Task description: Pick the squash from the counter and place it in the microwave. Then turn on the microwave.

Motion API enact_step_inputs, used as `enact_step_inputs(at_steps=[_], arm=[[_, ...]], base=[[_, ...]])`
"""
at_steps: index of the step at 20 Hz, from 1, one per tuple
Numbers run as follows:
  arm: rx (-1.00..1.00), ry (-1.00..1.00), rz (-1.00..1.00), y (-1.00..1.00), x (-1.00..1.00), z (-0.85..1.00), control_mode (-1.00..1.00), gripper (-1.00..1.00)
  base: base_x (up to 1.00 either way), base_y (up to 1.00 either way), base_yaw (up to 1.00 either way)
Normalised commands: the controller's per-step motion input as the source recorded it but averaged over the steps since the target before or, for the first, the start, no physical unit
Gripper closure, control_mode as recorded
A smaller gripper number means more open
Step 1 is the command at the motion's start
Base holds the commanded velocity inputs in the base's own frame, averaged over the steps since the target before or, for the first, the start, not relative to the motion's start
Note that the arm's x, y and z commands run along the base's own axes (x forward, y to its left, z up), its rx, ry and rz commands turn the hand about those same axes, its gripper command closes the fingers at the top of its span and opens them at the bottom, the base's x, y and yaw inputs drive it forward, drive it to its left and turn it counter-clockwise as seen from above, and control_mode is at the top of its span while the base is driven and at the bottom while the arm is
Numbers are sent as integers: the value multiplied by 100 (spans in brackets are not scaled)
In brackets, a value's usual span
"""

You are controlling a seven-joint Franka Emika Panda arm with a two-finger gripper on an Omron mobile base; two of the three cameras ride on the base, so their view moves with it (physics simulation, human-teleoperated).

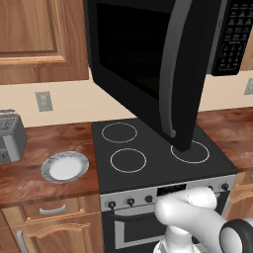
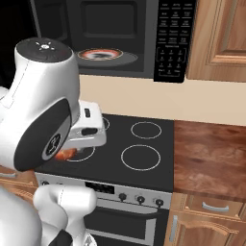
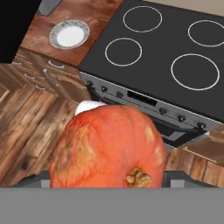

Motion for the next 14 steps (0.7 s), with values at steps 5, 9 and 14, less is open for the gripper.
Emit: enact_step_inputs(at_steps=[5,9,14], arm=[[0,-13,0,-12,27,4,-100,100],[0,-12,0,-5,26,5,-100,100],[0,-6,0,-3,30,7,-100,100]], base=[[0,0,0],[0,0,0],[0,0,0]])
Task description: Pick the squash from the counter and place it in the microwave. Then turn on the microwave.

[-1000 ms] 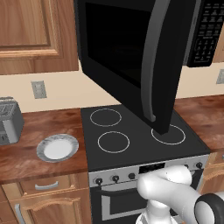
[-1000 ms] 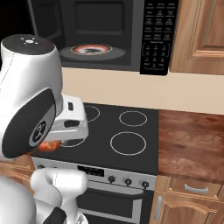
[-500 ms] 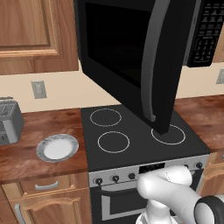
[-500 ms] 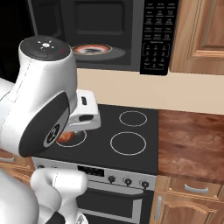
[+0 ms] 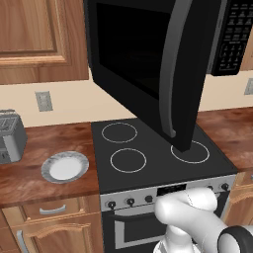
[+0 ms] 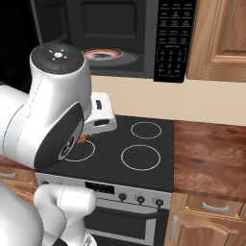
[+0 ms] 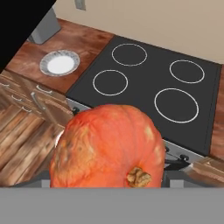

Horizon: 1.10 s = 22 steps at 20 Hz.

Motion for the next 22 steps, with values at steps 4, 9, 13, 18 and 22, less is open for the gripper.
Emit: enact_step_inputs(at_steps=[4,9,13,18,22], arm=[[0,0,0,-7,31,10,-100,100],[0,0,0,-6,25,13,-100,100],[2,-3,-2,0,16,7,-100,100],[8,-7,-7,0,12,1,-100,100],[4,-11,-10,0,16,0,-100,100]], base=[[0,0,0],[0,0,0],[0,0,0],[0,0,0],[0,0,0]])
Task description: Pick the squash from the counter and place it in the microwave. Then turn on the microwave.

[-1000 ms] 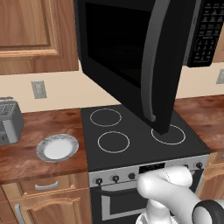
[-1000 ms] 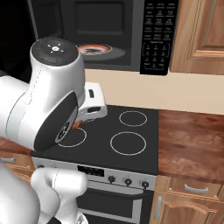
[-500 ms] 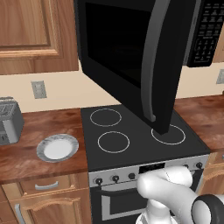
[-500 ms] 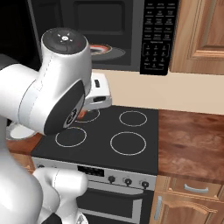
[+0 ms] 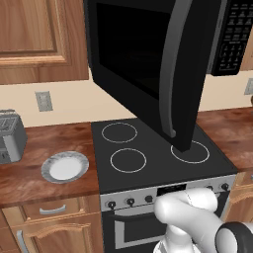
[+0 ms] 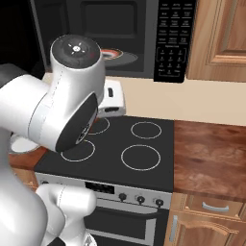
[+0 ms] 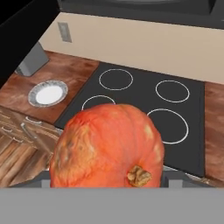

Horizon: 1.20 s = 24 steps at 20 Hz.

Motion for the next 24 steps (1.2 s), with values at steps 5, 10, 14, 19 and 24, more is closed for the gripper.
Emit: enact_step_inputs(at_steps=[5,10,14,19,24], arm=[[3,-12,-11,1,15,0,-100,100],[0,-9,-10,2,19,1,-100,100],[1,-3,-2,-1,20,13,-100,100],[3,0,0,-3,16,19,-100,100],[6,0,0,0,10,13,-100,100]], base=[[0,0,0],[0,0,0],[0,0,0],[0,0,0],[0,0,0]])
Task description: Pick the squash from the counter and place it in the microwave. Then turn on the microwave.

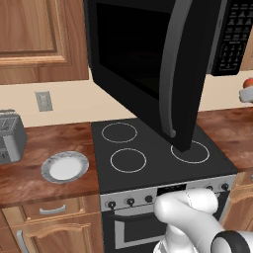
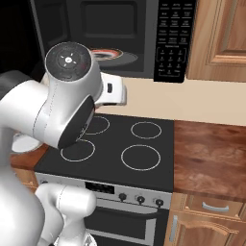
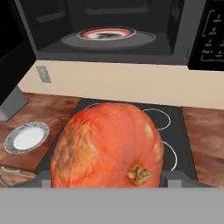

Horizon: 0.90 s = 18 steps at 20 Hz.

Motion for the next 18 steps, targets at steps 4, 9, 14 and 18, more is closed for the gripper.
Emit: enact_step_inputs(at_steps=[4,9,14,18], arm=[[6,-3,0,1,15,11,-100,100],[5,-8,0,3,18,3,-100,100],[4,-11,-2,5,22,0,-100,100],[1,-13,-4,9,21,0,-100,100]], base=[[0,0,0],[0,0,0],[0,0,0],[0,0,0]])
